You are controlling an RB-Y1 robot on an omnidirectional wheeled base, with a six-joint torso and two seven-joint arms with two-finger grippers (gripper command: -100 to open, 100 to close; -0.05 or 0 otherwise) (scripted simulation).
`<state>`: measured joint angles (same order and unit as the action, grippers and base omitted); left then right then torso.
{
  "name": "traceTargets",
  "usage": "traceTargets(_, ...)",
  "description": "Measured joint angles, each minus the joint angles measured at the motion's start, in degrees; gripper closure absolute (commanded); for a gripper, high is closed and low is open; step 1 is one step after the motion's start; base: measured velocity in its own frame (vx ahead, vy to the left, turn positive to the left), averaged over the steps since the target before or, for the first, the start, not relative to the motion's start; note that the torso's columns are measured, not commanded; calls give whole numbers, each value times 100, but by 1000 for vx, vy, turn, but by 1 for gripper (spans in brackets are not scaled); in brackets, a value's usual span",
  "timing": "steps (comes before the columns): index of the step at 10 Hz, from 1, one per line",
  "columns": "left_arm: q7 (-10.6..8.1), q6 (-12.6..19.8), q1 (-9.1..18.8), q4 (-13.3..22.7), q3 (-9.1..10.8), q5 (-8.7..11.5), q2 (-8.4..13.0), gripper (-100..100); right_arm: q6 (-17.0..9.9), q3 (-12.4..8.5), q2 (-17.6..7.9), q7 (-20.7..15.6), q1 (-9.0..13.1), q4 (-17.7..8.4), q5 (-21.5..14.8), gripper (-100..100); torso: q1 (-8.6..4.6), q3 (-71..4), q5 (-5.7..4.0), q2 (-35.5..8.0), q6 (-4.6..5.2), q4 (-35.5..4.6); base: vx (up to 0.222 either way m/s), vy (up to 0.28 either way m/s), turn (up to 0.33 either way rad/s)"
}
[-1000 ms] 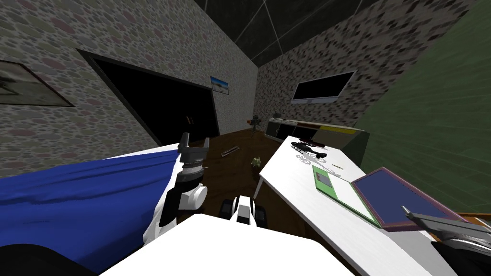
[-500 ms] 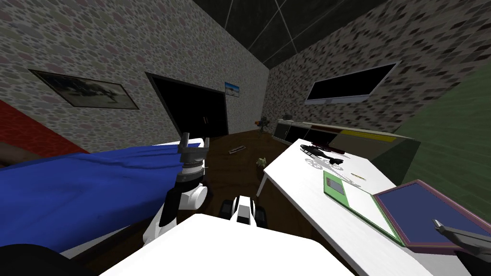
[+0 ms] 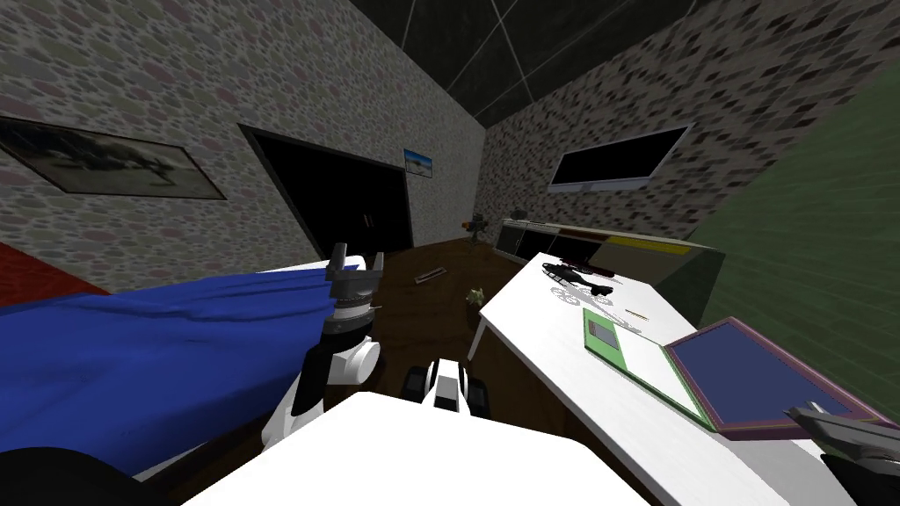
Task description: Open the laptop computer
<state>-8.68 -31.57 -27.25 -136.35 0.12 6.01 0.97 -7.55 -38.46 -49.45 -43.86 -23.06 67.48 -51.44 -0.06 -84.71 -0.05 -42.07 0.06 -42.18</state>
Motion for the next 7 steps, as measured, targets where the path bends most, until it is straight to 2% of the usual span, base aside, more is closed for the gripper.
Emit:
traceTargets(4, 0, 0, 1, 0, 0, 0, 0, 0, 304, 5, 168, -42, -66, 386, -84, 100, -10, 21, -12, -28, -11, -9, 114, 20, -194)
traceTargets(5, 0, 0, 1, 1, 0, 0, 0, 0, 355, 19, 188, -41, -111, 485, -74, 100, -13, 19, -11, -26, -9, -8, 34, 6, -26)
traceTargets(6, 0, 1, 3, 1, -1, 0, 0, 0, 369, 18, 188, -39, -115, 499, -73, 100, -16, 22, -10, -31, -11, -10, -62, 3, 289)
traceTargets(7, 0, 1, 5, 2, -1, 0, 0, 0, 234, 7, 245, -153, -76, 496, -221, 100, -21, 25, -23, -30, -46, -7, -108, -7, 300)
